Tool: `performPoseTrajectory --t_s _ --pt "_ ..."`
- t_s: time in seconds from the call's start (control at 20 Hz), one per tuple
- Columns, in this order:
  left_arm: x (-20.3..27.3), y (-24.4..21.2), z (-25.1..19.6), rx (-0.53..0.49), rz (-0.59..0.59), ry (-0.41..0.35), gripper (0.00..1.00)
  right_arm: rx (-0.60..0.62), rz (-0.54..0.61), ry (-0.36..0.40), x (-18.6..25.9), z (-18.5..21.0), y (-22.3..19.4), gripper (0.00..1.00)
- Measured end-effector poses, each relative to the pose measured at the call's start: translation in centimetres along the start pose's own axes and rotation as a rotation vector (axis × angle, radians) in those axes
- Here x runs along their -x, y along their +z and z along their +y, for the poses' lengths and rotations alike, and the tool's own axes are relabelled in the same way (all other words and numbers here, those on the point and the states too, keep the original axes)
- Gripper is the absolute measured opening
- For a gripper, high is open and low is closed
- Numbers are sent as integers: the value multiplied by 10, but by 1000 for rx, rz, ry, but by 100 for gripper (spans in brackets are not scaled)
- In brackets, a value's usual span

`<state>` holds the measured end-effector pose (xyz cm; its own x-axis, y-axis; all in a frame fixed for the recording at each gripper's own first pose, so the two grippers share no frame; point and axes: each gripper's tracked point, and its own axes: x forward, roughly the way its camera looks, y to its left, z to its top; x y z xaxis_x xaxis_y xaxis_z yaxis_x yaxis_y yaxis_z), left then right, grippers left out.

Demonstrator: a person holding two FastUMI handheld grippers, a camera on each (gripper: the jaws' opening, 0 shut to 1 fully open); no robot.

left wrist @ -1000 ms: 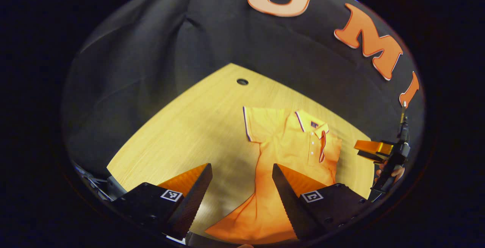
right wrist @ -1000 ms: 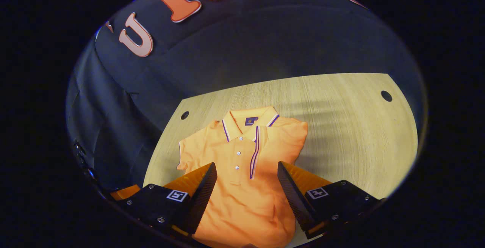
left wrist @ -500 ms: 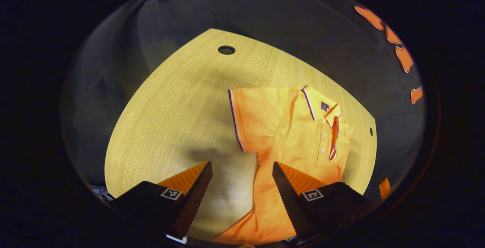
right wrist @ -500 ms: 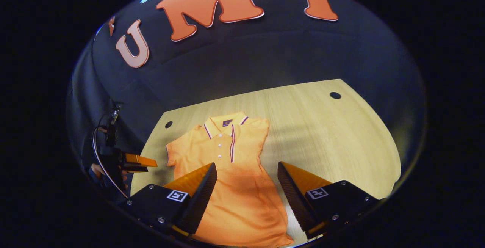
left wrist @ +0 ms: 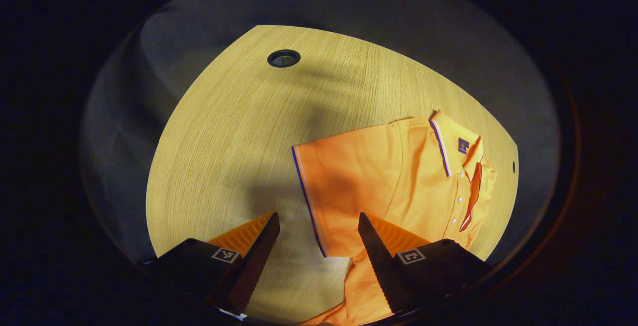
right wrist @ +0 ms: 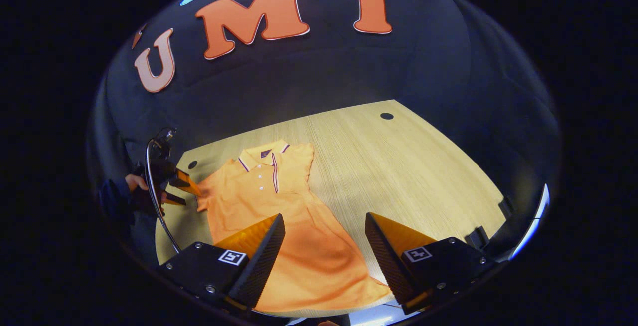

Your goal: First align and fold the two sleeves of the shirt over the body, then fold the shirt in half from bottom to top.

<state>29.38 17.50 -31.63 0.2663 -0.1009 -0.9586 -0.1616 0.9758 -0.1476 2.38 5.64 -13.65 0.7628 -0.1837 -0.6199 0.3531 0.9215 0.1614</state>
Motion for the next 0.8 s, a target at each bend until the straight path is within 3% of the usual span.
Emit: performPoseTrajectory --t_s 0.65,0.75,0.8 --pt "-26 9 0 -44 44 99 96 -17 -80 -75 35 -29 8 99" --pt "-26 9 -4 -36 50 90 67 -32 -67 -81 35 -34 0 99" --pt "-30 7 -6 -59 63 90 58 -41 -60 -87 35 -38 -5 99"
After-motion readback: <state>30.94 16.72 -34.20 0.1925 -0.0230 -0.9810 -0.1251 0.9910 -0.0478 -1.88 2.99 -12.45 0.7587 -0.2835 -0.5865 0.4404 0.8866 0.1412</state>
